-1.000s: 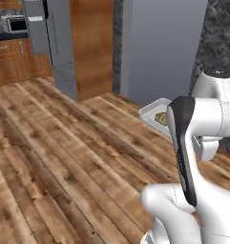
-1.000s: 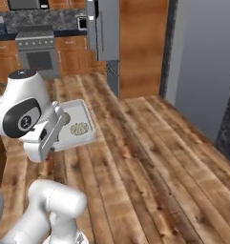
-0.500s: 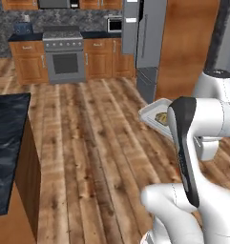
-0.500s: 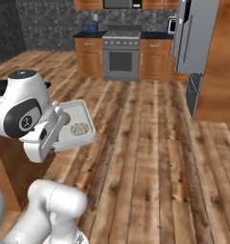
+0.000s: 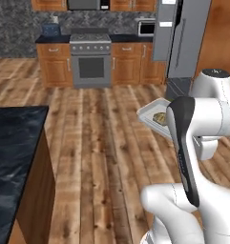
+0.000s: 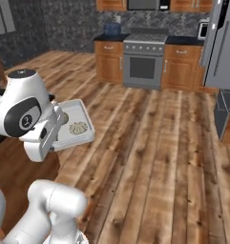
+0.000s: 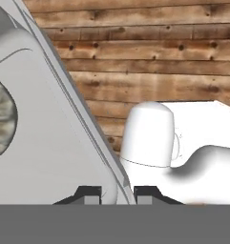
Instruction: Place two dumplings into each of the tupperware containers and then place the containers in the fridge.
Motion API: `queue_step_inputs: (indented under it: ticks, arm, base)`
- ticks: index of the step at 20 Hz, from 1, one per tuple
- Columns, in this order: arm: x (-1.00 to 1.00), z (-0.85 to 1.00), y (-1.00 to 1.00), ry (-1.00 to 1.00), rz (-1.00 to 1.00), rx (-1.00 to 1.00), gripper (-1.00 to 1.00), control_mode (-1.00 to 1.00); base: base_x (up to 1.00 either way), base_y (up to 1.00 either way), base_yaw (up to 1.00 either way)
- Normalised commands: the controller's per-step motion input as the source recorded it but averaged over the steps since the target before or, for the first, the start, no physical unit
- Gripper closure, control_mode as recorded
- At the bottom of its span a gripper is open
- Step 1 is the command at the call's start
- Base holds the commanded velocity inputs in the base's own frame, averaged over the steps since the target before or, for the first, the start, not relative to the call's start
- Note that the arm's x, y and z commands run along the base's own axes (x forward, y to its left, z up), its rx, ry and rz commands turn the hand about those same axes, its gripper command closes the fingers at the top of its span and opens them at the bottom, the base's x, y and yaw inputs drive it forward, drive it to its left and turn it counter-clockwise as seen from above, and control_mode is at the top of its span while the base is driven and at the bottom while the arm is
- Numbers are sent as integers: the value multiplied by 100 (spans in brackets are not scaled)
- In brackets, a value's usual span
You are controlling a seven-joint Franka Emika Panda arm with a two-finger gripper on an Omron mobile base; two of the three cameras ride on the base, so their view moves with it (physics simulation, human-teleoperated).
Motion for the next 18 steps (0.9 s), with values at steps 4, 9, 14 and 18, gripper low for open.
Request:
queue_step_inputs:
  ticks: [4, 9, 14, 18]
  arm:
    - [0, 0, 0, 0, 0, 0, 100, 100]
    - [0, 0, 0, 0, 0, 0, 100, 100]
    - [0, 0, 0, 0, 0, 0, 100, 100]
    - [0, 0, 0, 0, 0, 0, 100, 100]
  base:
    - [100, -9, 1]
    - [100, 0, 0]
    - [100, 0, 0]
    - [100, 3, 0]
